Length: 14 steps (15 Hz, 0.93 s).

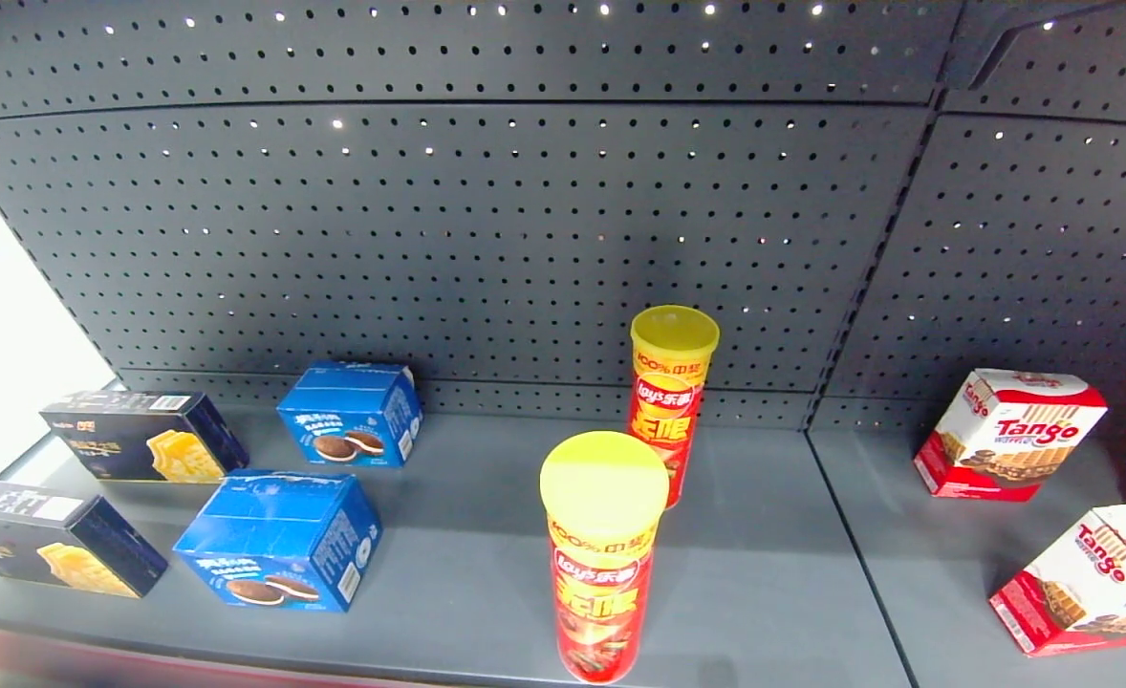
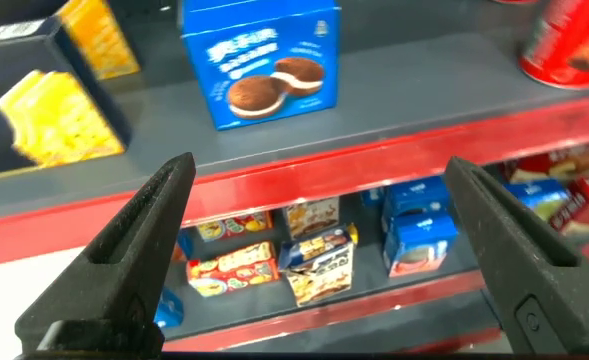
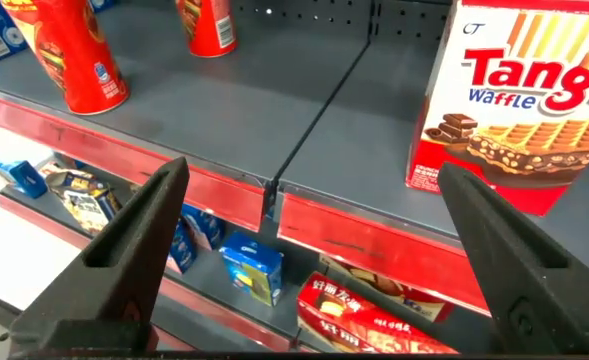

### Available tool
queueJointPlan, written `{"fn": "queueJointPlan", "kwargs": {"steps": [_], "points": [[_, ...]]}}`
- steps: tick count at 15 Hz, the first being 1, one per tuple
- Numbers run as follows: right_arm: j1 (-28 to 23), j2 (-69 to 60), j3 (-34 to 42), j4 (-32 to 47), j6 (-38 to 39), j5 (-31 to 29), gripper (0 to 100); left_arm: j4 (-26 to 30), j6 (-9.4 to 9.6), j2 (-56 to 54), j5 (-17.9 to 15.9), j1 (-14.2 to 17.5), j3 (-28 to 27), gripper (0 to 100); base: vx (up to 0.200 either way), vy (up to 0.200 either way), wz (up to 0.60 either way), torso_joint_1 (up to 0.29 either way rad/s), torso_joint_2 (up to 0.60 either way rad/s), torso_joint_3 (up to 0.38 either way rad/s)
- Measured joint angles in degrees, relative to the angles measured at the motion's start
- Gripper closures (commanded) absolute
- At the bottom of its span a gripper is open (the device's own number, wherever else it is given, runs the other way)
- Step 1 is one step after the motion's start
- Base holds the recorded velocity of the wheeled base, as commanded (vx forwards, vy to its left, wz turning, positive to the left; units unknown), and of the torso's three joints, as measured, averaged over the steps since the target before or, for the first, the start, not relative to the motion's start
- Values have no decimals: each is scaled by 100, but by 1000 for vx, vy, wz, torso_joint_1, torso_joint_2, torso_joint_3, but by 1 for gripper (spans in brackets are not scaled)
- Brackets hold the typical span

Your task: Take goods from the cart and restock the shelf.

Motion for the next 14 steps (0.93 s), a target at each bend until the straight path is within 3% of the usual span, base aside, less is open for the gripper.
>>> {"fn": "queueJointPlan", "kwargs": {"steps": [2, 4, 7, 10, 14], "points": [[0, 0, 0, -2, 2, 0, 0, -32, 301, 130, -119, -363, -13, 0, 0, 0, 0, 0, 0, 0], [5, 0, 0, 0, 2, 0, 0, -96, 374, 358, -229, -647, -13, 0, 0, 0, 0, 0, 0, 0], [5, 0, 0, 0, 0, 0, 0, -116, 347, 516, -202, -730, -10, 0, 0, 0, 0, 0, 0, 0], [0, 0, 0, 0, 0, -2, 0, -441, 218, 775, 4, -822, -422, 0, 0, 0, 0, 0, 0, 0], [5, 0, 0, 0, 0, 0, 0, -1104, 245, 2142, 102, -1458, -1028, 0, 0, 0, 0, 0, 0, 0]]}}
